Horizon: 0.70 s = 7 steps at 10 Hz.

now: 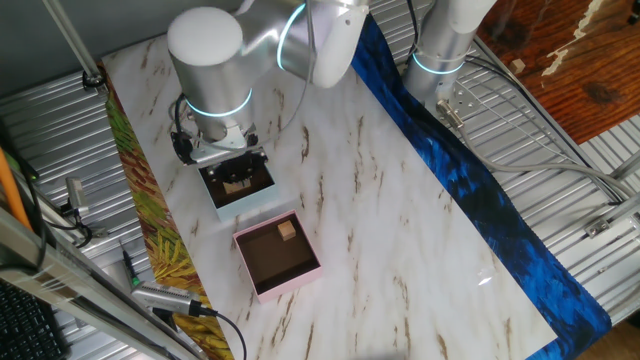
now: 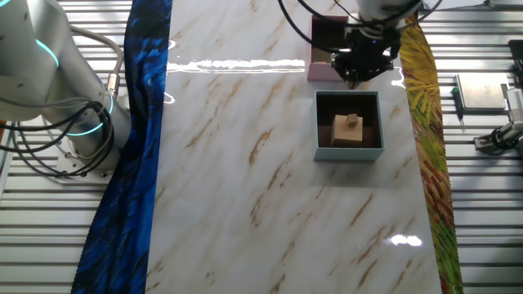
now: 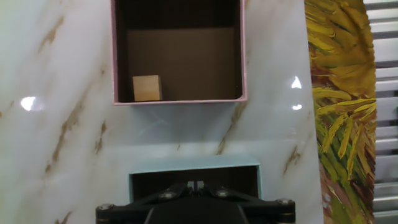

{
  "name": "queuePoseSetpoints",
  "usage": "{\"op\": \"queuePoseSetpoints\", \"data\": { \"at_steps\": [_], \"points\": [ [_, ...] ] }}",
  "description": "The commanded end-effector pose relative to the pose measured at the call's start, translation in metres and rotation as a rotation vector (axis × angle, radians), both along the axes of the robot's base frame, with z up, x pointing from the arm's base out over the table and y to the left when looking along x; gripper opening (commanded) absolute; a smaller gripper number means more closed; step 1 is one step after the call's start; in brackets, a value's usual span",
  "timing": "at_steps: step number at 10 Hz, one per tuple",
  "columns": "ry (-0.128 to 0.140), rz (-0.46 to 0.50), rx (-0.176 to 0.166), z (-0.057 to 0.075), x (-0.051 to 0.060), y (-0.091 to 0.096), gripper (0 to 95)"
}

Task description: Move an object from one box to another

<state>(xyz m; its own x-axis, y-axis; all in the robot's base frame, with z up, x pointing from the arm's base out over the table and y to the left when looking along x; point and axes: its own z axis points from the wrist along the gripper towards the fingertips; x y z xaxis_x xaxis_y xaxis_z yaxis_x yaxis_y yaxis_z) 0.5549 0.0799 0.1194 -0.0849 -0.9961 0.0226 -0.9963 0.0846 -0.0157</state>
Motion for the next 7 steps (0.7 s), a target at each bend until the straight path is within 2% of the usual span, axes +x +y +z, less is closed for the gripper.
{"op": "queuePoseSetpoints", "data": {
  "at_steps": [1, 2, 3, 4, 5, 7],
  "points": [
    [-0.006, -0.128, 0.037, 0.0, 0.001, 0.001, 0.0],
    [-0.008, -0.15, 0.024, 0.0, -0.004, 0.02, 0.0],
    [-0.007, -0.155, 0.024, -0.001, -0.004, 0.018, 0.0],
    [-0.006, -0.136, 0.034, -0.006, -0.002, 0.01, 19.0],
    [-0.004, -0.093, 0.047, -0.012, 0.0, -0.001, 19.0],
    [0.0, -0.054, 0.051, -0.016, 0.003, -0.018, 19.0]
  ]
}}
